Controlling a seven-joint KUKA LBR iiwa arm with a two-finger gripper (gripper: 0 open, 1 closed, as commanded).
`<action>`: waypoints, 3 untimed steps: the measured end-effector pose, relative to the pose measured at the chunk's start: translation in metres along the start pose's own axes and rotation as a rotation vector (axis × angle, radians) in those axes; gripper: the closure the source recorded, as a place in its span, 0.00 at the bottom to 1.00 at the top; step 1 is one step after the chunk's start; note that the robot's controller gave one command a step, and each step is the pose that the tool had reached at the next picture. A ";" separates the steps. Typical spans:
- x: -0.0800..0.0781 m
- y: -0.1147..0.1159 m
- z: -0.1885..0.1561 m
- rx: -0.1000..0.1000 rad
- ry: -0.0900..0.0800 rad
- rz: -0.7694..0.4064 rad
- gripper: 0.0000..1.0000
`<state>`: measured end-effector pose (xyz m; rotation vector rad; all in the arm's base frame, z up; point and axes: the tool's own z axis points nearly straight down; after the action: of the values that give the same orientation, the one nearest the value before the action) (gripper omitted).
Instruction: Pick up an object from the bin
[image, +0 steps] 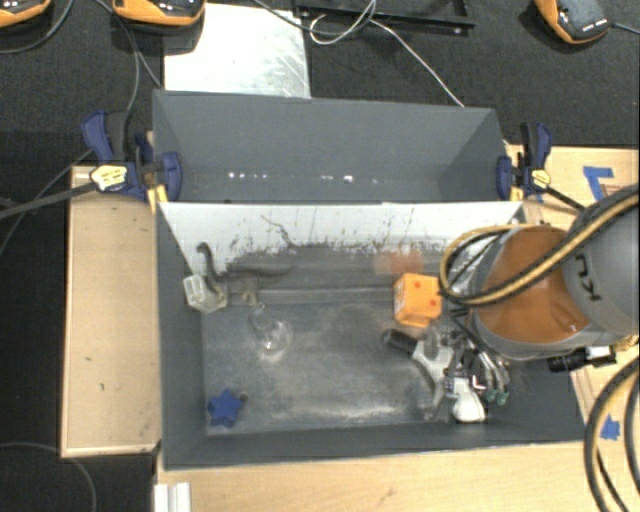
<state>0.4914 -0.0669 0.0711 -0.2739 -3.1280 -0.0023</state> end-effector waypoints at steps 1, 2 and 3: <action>-0.023 -0.004 -0.086 0.001 -0.009 0.114 0.00; 0.009 -0.033 -0.029 0.000 0.000 0.423 0.00; -0.009 -0.002 0.000 -0.001 -0.010 0.512 0.00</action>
Offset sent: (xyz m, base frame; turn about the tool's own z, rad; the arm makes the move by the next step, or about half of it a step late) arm -0.0142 -0.0306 0.0289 0.4241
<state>0.4996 -0.0699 0.0707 -1.0599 -2.9660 -0.0021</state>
